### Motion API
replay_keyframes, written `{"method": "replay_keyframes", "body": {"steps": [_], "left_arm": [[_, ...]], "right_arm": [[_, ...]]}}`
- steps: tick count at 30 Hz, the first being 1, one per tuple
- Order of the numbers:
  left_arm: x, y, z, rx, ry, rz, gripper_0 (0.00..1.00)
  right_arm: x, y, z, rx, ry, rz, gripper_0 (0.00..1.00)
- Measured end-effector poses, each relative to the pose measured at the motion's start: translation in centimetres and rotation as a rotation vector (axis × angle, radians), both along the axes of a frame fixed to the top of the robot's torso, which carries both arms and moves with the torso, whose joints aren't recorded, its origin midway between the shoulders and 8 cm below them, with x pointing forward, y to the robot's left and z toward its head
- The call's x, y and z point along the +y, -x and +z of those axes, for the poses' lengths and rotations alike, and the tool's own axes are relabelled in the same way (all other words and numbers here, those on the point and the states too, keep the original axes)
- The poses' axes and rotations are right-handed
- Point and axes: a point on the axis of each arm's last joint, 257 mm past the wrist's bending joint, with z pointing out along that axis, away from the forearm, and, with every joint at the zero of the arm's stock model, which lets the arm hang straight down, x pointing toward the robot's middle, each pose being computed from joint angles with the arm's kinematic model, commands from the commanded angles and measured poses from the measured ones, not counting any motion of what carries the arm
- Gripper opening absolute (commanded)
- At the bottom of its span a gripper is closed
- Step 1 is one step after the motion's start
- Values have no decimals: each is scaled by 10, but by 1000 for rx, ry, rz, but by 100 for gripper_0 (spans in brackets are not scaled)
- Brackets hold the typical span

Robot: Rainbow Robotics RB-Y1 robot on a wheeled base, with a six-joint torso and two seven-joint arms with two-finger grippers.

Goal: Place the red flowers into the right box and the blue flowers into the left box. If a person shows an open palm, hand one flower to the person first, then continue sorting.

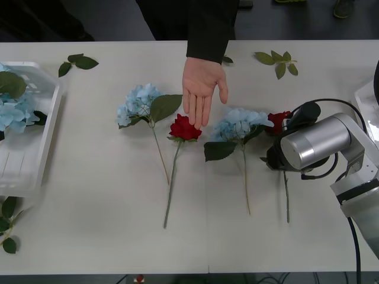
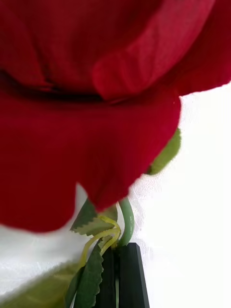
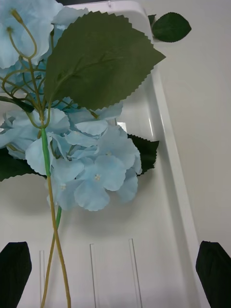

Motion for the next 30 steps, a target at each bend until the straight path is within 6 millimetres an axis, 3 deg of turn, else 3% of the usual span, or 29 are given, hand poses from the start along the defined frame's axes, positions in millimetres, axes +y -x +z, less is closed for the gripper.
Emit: {"method": "replay_keyframes", "body": {"steps": [7,10,17,22,27,30], "left_arm": [[2,1,-1,5,-9,4,100],[4,1,-2,8,-16,7,100],[4,1,-2,8,-16,7,100],[4,1,-2,8,-16,7,100],[4,1,-2,8,-15,7,100],[4,1,-2,8,-15,7,100]], "right_arm": [[-1,3,3,8,7,-1,0],[-9,8,15,21,27,-8,0],[-16,9,58,-7,-8,-28,0],[-12,-1,86,-90,6,-10,0],[7,-26,141,-306,-3,54,0],[7,-33,168,-403,-24,93,0]]}}
